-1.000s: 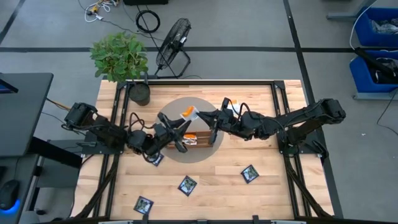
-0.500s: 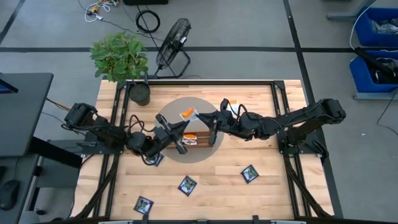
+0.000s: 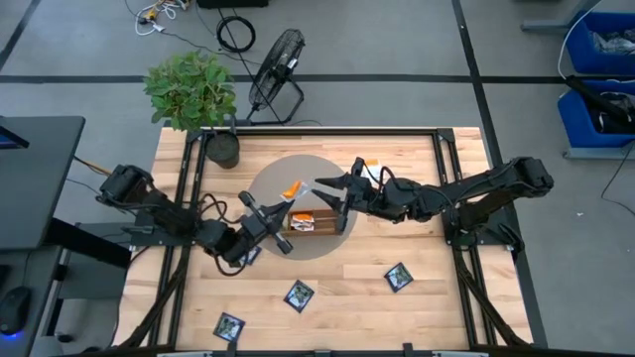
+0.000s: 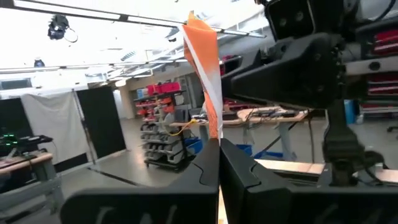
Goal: Pick & Place Tea
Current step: Put the bottom orange tea bag into the wooden organizer
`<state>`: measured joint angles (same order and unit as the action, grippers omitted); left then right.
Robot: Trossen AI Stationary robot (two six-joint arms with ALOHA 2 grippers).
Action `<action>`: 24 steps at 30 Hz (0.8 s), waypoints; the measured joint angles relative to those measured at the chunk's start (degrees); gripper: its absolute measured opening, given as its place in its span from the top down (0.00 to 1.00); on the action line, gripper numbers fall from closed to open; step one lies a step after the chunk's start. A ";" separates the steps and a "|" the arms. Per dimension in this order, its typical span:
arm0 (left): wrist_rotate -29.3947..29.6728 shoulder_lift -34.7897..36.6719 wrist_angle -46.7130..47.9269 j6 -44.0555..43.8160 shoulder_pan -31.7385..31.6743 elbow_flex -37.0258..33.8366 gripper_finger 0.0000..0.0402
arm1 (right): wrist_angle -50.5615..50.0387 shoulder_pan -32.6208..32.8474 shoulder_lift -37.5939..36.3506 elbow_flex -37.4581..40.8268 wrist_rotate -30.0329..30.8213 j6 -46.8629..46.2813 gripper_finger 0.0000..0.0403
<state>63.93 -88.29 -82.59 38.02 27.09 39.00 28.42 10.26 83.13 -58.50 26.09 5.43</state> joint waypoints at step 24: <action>-13.80 25.20 96.02 -46.93 -2.12 10.53 1.00 | -21.08 1.88 -0.74 -6.81 -0.20 9.88 0.64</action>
<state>50.13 -63.09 13.43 -8.91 24.98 49.53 7.35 12.14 82.39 -65.31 25.89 15.31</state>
